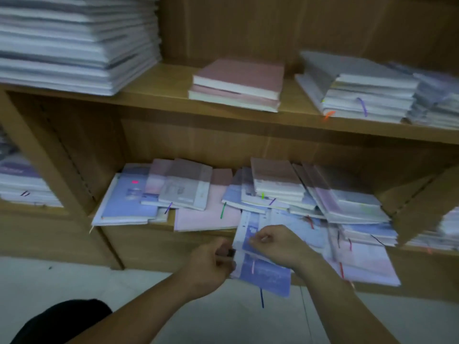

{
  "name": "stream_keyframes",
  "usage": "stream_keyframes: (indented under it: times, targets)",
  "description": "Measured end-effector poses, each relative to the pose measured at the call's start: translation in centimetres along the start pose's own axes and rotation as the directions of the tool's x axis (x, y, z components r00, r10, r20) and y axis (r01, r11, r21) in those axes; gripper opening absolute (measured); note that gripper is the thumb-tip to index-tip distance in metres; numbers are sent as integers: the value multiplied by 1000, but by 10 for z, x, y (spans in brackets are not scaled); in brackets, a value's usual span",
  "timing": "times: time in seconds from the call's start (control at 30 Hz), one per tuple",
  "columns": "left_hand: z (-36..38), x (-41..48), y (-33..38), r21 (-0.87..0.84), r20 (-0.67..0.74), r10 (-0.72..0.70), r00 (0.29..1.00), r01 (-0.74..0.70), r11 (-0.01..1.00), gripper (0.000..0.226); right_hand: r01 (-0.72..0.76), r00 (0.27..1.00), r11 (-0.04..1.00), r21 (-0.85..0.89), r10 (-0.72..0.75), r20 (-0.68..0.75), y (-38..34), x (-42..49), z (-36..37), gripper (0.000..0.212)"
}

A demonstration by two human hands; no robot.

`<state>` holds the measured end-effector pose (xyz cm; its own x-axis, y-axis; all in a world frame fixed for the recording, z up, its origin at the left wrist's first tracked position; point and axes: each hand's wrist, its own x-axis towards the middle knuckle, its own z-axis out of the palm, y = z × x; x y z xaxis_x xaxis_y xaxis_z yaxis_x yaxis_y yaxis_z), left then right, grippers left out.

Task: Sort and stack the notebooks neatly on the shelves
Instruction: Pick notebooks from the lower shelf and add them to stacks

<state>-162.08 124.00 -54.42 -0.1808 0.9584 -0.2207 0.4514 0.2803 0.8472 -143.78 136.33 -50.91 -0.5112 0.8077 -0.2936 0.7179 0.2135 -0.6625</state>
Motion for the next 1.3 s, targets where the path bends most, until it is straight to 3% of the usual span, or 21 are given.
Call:
stream_keyframes:
  times: [0.07, 0.17, 0.3, 0.43, 0.5, 0.6, 0.63, 0.7, 0.8, 0.87, 0.97, 1.03, 1.13, 1.2, 1.23, 1.27, 1.3]
  targets:
    - [-10, 2, -11, 13, 4, -47, 999, 47, 999, 27, 29, 999, 996, -89, -28, 18, 1, 4, 21, 45]
    - [-15, 13, -16, -20, 7, -85, 996, 86, 996, 14, 40, 994, 989, -139, -53, -96, 2, 8, 20, 31]
    - [-2, 23, -7, -158, 48, -60, 997, 67, 985, 25, 6, 958, 1000, -5, -7, -286, 6, 18, 2, 16]
    - [12, 47, 2, -70, -25, -20, 999, 19, 997, 13, 5, 941, 1000, 9, -2, -339, 14, 26, 4, 21]
    - [11, 60, 9, 38, -60, 7, 998, -5, 999, 21, 48, 909, 998, 39, -27, -416, 10, 30, 0, 20]
    - [-3, 69, 24, 30, -143, 69, 987, -66, 997, 28, 86, 812, 976, -200, -185, -553, 0, 52, -8, 34]
    - [-9, 69, 29, -22, -139, 57, 989, -60, 998, 26, 78, 789, 948, -308, -247, -562, -3, 65, -12, 43]
    - [-19, 71, 30, -121, -123, 34, 992, -49, 991, 18, 20, 816, 902, -432, -264, -514, -6, 93, -18, 60]
    - [-29, 69, 24, -126, -139, 50, 989, -67, 990, 27, -73, 827, 818, -571, -271, -493, -1, 122, -22, 66]
    - [-37, 65, 20, -116, -132, 37, 991, -53, 992, 29, -143, 820, 744, -653, -280, -499, 4, 132, -26, 65]
    - [-48, 57, 21, -101, -129, 31, 991, -44, 994, 22, -167, 890, 706, -688, -192, -414, -2, 136, -37, 61]
    - [-53, 50, 25, -94, -130, 48, 990, -61, 994, 9, -134, 908, 635, -761, -228, -350, -5, 136, -45, 44]
    - [-52, 46, 23, -117, -101, 51, 994, -63, 991, 14, -110, 827, 620, -777, -376, -418, -16, 115, -55, 21]
    - [-49, 45, 24, -151, -125, 42, 991, -61, 987, 4, -107, 695, 630, -769, -506, -511, -27, 93, -56, 22]
    - [-46, 47, 26, -200, -148, 38, 988, -67, 978, 13, -90, 650, 643, -761, -541, -534, -32, 80, -52, 25]
    - [-45, 47, 31, -293, -146, 2, 989, -45, 955, 19, -69, 628, 658, -750, -556, -545, -36, 68, -45, 30]
    - [-44, 48, 38, -429, -100, -64, 993, 15, 903, 25, -43, 651, 665, -745, -547, -526, -38, 58, -35, 37]
